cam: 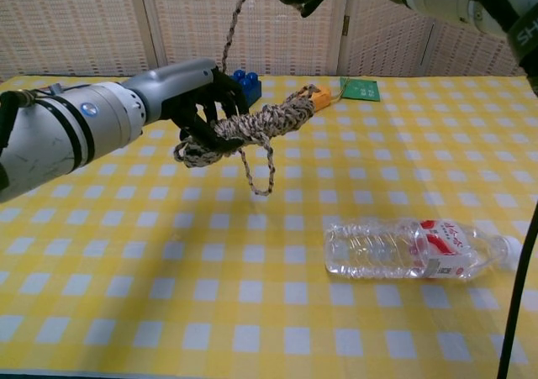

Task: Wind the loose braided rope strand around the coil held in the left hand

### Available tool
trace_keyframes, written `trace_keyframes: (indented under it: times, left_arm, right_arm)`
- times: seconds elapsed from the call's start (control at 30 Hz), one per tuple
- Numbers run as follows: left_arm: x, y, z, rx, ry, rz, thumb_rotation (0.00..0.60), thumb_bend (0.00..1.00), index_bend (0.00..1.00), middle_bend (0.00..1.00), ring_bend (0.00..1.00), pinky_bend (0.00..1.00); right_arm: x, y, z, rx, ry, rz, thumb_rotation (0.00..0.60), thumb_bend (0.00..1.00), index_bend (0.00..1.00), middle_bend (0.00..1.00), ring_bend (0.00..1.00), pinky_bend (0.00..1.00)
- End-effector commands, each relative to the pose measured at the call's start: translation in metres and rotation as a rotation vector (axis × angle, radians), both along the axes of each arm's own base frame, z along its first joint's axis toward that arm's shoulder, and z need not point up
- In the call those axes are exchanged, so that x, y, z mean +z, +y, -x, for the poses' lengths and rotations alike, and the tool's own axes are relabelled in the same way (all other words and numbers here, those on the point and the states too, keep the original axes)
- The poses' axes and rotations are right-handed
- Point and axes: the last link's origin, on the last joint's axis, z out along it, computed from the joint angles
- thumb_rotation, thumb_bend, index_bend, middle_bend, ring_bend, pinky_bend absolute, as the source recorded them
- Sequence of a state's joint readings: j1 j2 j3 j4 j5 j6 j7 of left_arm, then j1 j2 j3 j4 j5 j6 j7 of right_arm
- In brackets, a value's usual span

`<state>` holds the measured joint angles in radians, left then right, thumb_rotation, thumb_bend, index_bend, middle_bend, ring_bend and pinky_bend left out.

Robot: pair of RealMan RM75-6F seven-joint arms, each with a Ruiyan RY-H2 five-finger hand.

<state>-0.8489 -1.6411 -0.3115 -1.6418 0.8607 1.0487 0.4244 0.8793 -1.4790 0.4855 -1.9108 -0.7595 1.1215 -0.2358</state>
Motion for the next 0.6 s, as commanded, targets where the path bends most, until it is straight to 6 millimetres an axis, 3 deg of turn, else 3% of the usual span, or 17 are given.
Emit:
trace_keyframes:
  times: [0.03, 0.43, 0.6]
  left_arm:
    - [0.000, 0.002, 0.004, 0.036, -0.011, -0.016, 0.600, 0.59, 0.69, 0.69, 0.66, 0.73]
    - [0.006, 0.021, 0.023, 0.198, -0.036, -0.104, 0.600, 0.59, 0.69, 0.70, 0.67, 0.76]
    - [0.014, 0.035, 0.029, 0.299, -0.135, -0.117, 0.600, 0.59, 0.69, 0.70, 0.67, 0.76]
  right_arm:
    - [0.002, 0.005, -0.002, 0.020, -0.047, -0.059, 0.600, 0.58, 0.62, 0.38, 0.33, 0.34]
    - [0.004, 0.028, 0.013, 0.085, -0.087, -0.067, 0.600, 0.59, 0.62, 0.39, 0.35, 0.36]
    - [-0.001, 0.037, 0.023, 0.097, -0.084, -0.131, 0.600, 0.59, 0.62, 0.39, 0.35, 0.36]
